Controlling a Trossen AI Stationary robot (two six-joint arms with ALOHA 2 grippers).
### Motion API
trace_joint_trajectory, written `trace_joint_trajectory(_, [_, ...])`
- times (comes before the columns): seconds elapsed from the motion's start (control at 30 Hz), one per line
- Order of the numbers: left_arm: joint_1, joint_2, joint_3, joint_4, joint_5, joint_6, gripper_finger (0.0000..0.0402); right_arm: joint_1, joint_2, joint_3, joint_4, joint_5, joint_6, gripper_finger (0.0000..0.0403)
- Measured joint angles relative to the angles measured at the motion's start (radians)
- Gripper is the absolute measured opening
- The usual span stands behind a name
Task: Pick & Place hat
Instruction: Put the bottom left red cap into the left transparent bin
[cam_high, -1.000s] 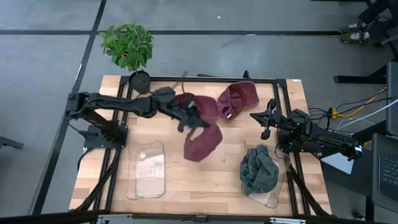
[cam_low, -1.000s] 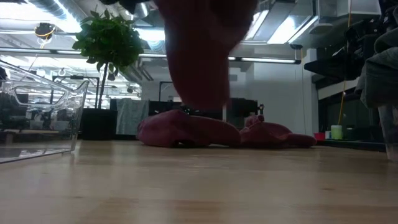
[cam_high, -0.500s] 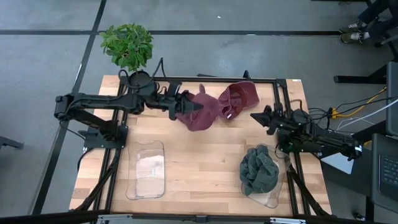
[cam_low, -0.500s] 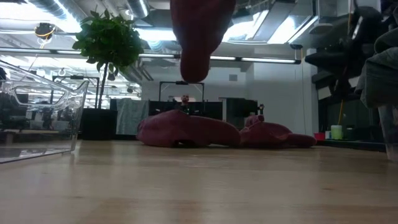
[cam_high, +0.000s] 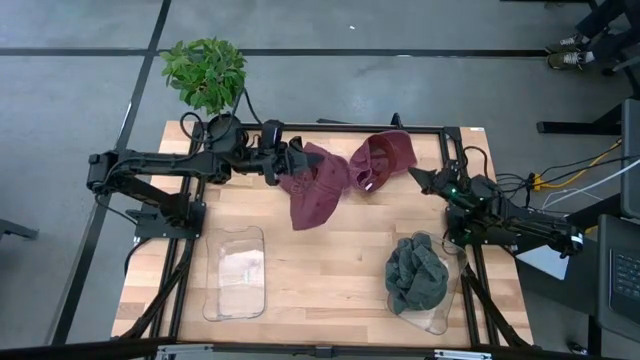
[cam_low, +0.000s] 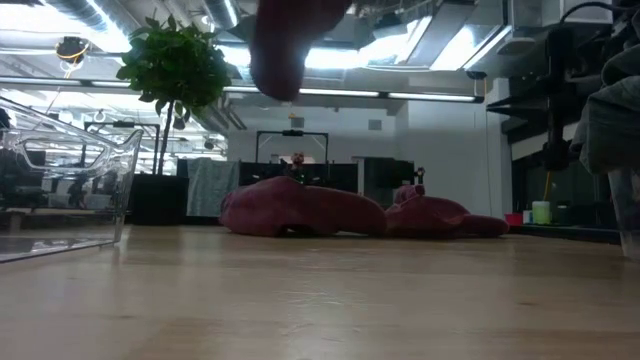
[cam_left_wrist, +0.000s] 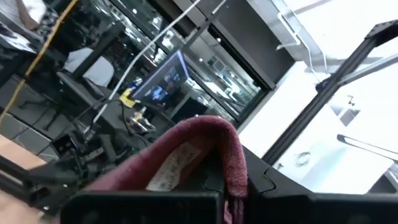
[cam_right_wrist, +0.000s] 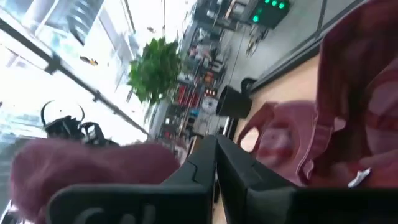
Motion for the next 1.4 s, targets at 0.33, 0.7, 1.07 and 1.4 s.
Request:
trace_joint_trajectory(0.33, [0.000,0.000,0.000,-0.013,-0.047,0.029,0.0006,0.000,0.162,0.003,0.316,-0.126,-0.089,0.0040])
trace_joint_trajectory(0.7, [0.006,0.000,0.000,-0.115,-0.142,0.141,0.0006,0.000,0.481,0.283,0.329,-0.232,-0.195,0.0190])
trace_joint_trajectory(1.07, [0.006,0.000,0.000,-0.113,-0.157,0.224,0.0007,0.000,0.755,0.444,0.294,-0.259,-0.232,0.0244])
trace_joint_trajectory(1.4, [0.006,0.000,0.000,-0.113,-0.227,0.290,0.0008,0.045,0.961,0.480,0.457,-0.312,-0.131,0.0240])
